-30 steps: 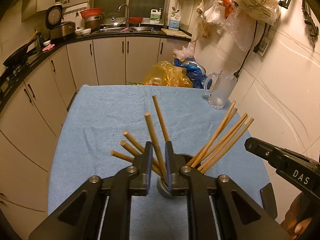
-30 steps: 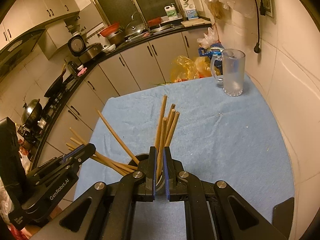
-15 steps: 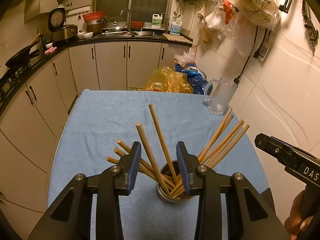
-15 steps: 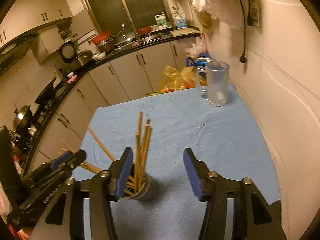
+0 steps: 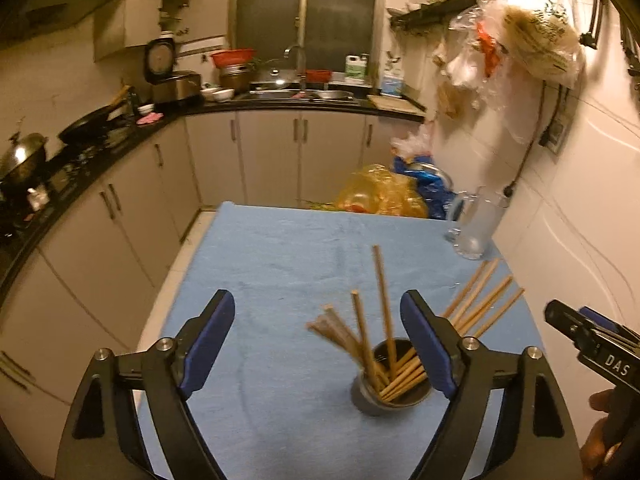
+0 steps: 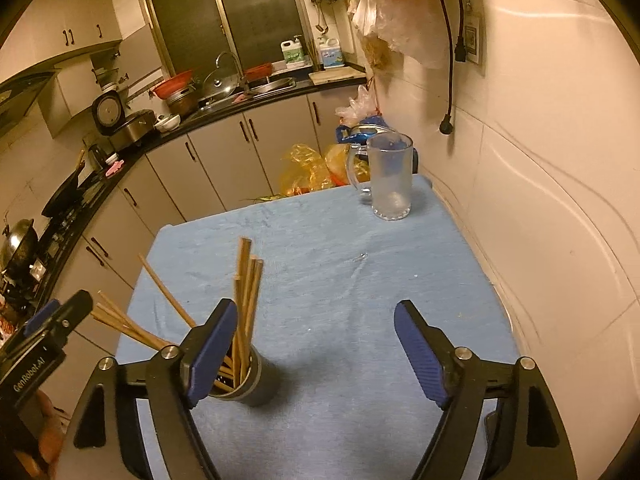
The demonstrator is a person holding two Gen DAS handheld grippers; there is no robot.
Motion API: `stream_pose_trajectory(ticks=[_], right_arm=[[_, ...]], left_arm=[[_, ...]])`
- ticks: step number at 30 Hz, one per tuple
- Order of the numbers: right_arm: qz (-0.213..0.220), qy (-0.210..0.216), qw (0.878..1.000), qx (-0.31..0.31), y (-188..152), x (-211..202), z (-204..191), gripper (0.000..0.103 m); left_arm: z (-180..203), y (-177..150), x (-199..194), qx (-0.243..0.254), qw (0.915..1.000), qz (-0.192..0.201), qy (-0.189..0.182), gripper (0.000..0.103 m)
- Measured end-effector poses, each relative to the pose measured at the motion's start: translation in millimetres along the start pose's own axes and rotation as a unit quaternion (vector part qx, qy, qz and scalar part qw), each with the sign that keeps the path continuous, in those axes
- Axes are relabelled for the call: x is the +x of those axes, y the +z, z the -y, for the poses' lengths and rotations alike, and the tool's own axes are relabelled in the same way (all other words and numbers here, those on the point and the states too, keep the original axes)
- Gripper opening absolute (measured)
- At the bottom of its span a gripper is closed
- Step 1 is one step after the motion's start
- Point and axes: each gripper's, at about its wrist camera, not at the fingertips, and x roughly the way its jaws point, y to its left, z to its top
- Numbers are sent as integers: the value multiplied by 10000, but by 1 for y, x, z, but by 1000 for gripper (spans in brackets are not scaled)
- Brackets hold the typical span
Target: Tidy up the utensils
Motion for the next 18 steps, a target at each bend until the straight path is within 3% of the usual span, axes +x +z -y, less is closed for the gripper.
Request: stream_pose_trajectory(ticks=[8,11,16,18], right_arm=[[120,96,9999,-34,-13,-20,-2,92],[88,29,9999,-90,-21,-25,-3,94],[-3,-33,9998,-221,-41,-33,-2,95],[61,-37,9993,-357,-53,-43,-1,95]], left_arm=[[-14,-16,-22,69,9989,9,459,94],[-13,-24,-27,168,9985,-142,498,95],[-3,-45,-28,675,9922,-751,731,95],[-1,-55,-33,803,9909,-750,776,95]])
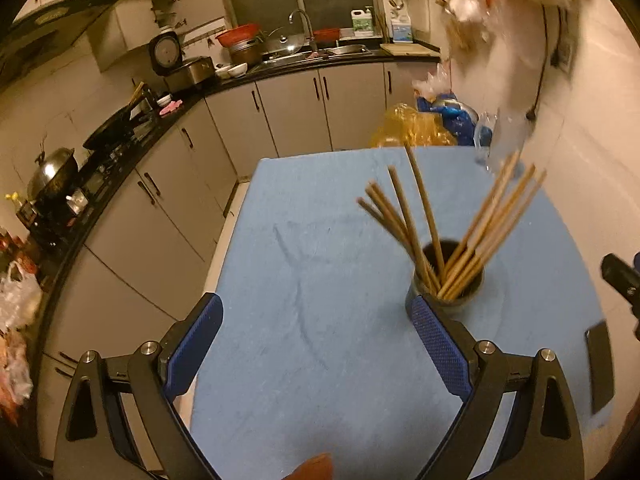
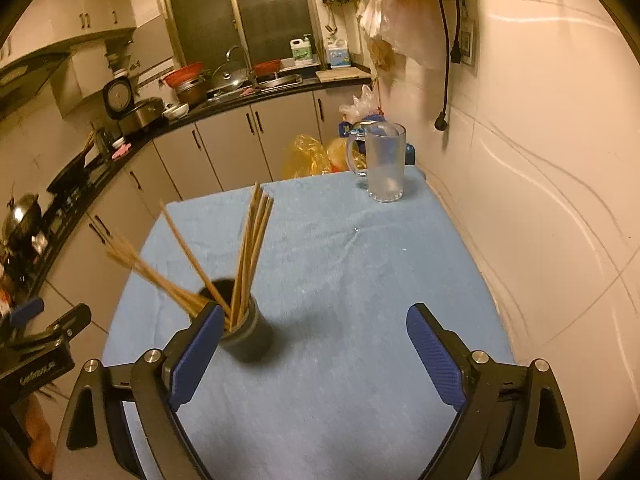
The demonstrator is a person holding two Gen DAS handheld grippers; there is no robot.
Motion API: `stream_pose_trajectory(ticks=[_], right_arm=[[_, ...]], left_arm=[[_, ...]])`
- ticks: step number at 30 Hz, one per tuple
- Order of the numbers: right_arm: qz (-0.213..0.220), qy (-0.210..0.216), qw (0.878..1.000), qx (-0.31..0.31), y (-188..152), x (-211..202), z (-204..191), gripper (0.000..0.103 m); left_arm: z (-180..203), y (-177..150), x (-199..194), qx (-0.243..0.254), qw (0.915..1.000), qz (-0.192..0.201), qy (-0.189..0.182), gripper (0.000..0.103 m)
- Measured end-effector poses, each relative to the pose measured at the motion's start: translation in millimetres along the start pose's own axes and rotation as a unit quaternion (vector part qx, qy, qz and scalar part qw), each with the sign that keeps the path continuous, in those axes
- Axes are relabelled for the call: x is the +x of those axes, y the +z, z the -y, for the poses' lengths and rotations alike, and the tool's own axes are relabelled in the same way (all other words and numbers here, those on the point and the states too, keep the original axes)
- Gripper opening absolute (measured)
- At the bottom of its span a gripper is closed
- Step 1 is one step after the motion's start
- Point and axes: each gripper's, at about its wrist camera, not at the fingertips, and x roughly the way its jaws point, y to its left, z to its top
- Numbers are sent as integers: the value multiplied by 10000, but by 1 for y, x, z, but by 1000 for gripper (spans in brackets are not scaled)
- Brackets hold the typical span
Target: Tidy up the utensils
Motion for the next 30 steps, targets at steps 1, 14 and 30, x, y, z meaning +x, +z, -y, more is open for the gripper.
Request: stream_pose_trajectory(ticks=[1,14,30], right_arm=[[44,67,10000,-46,-6,-6,1,95],[853,349,9903,-1037,-62,-75,-12,95],[324,585,9897,-1263,-78,-59,-16,95]], left_arm=[[1,-6,-4,37,10000,57,9,95],[-12,-69,-47,-356,9971,664,-117,95],[-8,-103,-41,-392,9987,288,153,95]])
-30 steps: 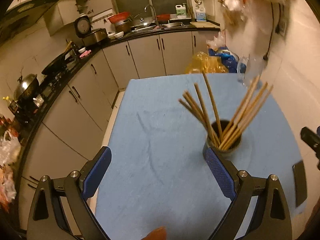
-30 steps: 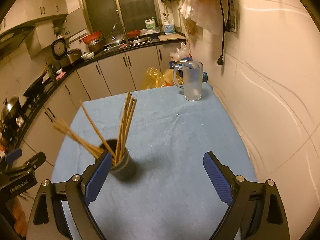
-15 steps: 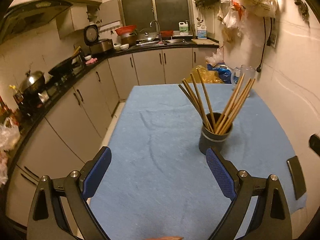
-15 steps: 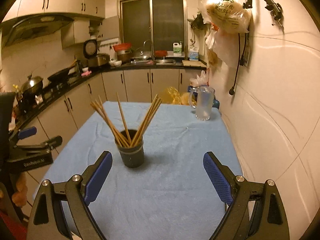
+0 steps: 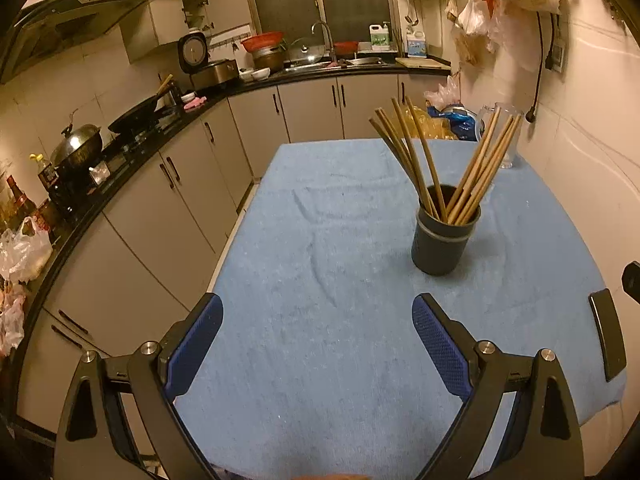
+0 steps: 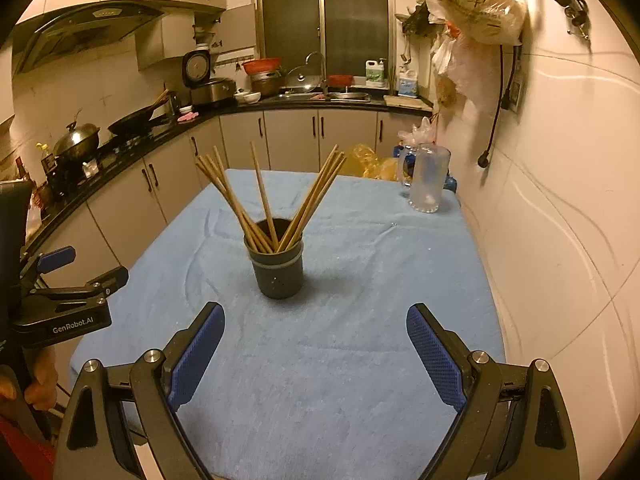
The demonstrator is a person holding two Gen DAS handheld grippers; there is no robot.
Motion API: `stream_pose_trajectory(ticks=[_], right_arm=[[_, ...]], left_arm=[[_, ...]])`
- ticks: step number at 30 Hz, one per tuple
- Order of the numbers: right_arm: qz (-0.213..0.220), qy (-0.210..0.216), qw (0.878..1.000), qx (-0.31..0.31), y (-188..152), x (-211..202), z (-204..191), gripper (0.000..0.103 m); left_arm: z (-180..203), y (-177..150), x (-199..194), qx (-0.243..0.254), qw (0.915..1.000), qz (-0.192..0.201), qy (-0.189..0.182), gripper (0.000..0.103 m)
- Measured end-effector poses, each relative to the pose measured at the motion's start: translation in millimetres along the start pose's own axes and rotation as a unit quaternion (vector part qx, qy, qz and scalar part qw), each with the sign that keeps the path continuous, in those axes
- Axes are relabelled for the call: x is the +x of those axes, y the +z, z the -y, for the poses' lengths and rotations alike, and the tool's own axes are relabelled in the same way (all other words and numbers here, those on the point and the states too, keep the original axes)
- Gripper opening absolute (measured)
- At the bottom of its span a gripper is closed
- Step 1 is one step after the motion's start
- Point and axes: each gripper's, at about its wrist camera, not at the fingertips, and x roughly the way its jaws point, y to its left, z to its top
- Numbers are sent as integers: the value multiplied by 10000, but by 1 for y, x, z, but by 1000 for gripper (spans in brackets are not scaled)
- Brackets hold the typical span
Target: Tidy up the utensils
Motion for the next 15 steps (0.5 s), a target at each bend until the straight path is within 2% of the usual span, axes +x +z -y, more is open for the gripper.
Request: stream_pose_trajectory(ticks=[15], right_arm=[[-55,104,9999,4,-2,6,3,95]], left_arm=[[12,1,4,209,9997,-49,-81,95]])
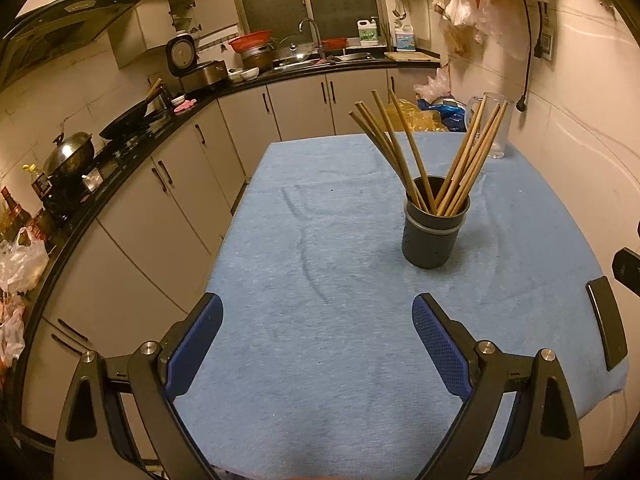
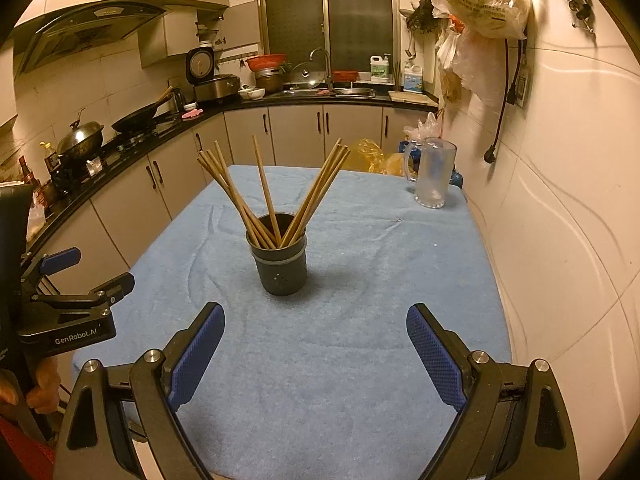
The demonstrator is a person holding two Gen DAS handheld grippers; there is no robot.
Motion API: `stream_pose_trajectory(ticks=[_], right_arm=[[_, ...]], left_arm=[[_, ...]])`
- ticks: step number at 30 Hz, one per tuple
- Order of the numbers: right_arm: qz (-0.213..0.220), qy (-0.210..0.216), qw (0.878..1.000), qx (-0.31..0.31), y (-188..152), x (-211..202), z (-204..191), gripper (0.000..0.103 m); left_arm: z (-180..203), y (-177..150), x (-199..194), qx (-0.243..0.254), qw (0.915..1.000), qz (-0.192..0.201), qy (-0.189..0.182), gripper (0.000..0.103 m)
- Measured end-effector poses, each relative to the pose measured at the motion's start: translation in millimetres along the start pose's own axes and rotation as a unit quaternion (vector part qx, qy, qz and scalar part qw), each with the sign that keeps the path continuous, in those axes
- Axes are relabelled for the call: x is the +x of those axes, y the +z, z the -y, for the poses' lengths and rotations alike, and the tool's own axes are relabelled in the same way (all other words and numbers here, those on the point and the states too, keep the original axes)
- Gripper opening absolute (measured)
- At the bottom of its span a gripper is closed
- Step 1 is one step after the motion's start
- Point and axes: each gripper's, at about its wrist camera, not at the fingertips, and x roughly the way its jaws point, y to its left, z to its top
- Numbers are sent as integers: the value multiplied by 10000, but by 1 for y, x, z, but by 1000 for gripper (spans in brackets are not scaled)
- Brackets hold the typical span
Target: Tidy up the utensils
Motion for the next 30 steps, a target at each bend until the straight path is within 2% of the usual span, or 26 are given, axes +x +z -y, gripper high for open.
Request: stream_pose_trajectory(ticks=[30], right_arm=[[-11,-42,10000,-53,-2,2,-10,95]], left_arm=[[0,-6,0,103,9999,-3,-127,95]])
